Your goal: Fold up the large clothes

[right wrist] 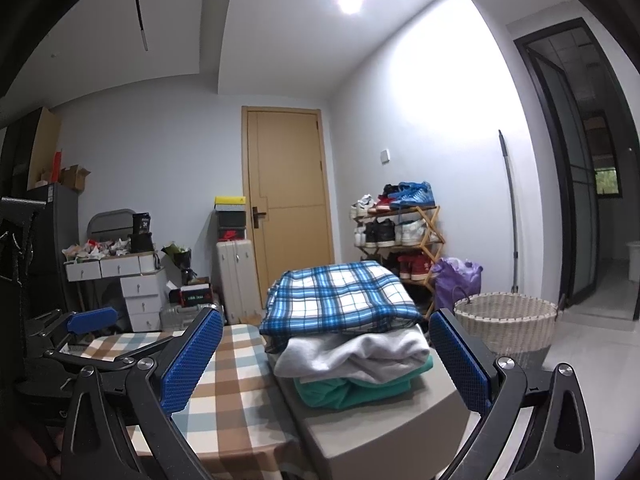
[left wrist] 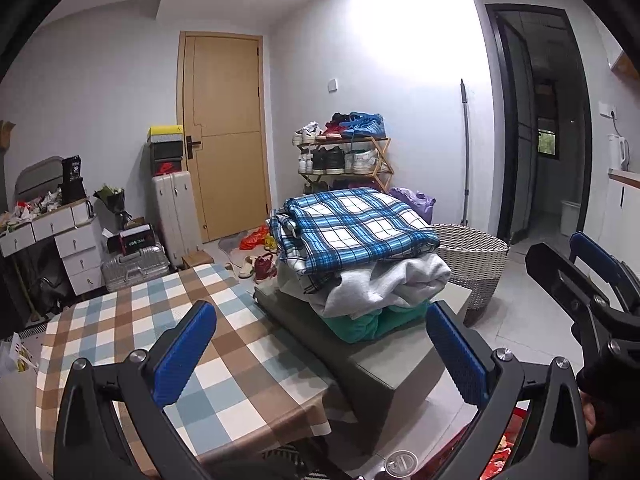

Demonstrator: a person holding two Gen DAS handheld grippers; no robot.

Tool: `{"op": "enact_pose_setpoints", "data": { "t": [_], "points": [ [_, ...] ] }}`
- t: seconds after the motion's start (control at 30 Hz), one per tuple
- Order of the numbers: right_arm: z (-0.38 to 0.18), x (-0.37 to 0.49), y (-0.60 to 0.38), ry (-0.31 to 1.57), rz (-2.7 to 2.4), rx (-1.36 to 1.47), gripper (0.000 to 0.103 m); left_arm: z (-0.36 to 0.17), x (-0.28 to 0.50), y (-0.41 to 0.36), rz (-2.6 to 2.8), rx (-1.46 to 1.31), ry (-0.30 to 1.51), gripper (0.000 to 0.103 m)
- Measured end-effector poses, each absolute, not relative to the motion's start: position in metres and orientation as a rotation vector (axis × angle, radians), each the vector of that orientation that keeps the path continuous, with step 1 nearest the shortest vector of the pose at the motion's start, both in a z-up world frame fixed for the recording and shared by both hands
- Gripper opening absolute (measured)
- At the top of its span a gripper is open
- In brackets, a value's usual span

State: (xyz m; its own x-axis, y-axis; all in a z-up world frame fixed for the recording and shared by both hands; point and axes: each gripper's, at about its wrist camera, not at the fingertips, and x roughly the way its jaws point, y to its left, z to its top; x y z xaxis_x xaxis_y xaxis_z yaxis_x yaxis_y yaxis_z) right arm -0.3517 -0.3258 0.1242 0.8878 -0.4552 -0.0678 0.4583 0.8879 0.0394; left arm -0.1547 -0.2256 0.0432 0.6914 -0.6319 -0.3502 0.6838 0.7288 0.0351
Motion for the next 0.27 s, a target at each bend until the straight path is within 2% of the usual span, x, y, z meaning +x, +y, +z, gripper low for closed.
{"op": "enact_pose_setpoints", "data": {
  "t": [0.27],
  "points": [
    [0.1234, -0.3498, -0.3271, 0.06, -0.474, 0.062, 0.103, 0.0406, -0.1544, -0.2213, -0.726, 0.177, 0.314, 0.102]
  ]
}}
